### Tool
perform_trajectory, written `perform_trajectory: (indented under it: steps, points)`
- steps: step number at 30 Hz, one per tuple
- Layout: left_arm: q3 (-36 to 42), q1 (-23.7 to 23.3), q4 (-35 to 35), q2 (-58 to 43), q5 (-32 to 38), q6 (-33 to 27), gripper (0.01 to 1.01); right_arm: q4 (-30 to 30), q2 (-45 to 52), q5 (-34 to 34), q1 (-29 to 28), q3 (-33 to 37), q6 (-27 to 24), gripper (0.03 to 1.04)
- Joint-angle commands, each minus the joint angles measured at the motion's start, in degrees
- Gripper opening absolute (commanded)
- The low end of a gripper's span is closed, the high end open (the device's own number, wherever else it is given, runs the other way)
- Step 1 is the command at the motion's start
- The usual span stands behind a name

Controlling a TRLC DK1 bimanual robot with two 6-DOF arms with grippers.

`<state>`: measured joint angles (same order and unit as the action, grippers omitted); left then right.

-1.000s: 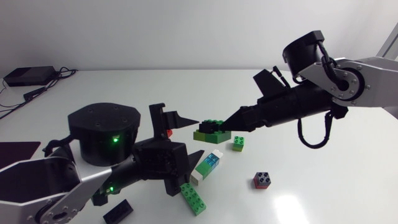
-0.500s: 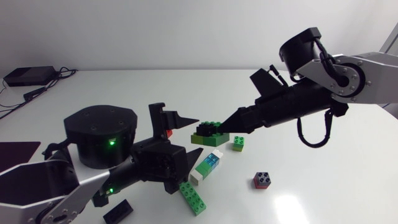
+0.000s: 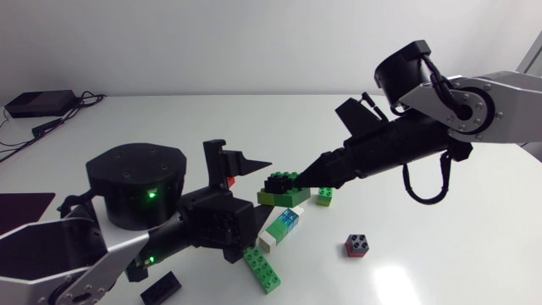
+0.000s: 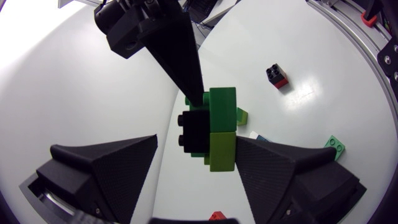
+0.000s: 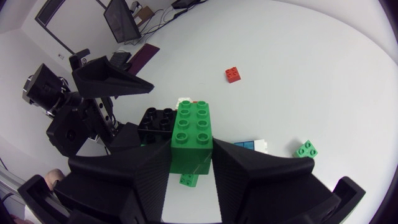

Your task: Separate the duplo bricks

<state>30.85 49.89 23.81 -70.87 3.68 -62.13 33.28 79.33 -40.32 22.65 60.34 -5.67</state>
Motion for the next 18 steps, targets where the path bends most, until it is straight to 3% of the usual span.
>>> perform_trajectory:
  steps: [1,15,18]
  points:
    - [-1.32,0.12,0.44,-0.06,0.45,-1.42,0.803,1.26,-0.76,0.15,0.99,0.22,-1.62,0.21]
    - [-0.97,1.97,0.09,-1.02,0.45,0.96,0.798,-0.41,-2.78,1.47,2.31,-1.19,-2.24,0.21]
    - [-0.97,2.14,0.09,-1.02,0.45,1.31,0.711,-1.02,-3.30,1.91,2.31,-1.71,-2.24,0.21]
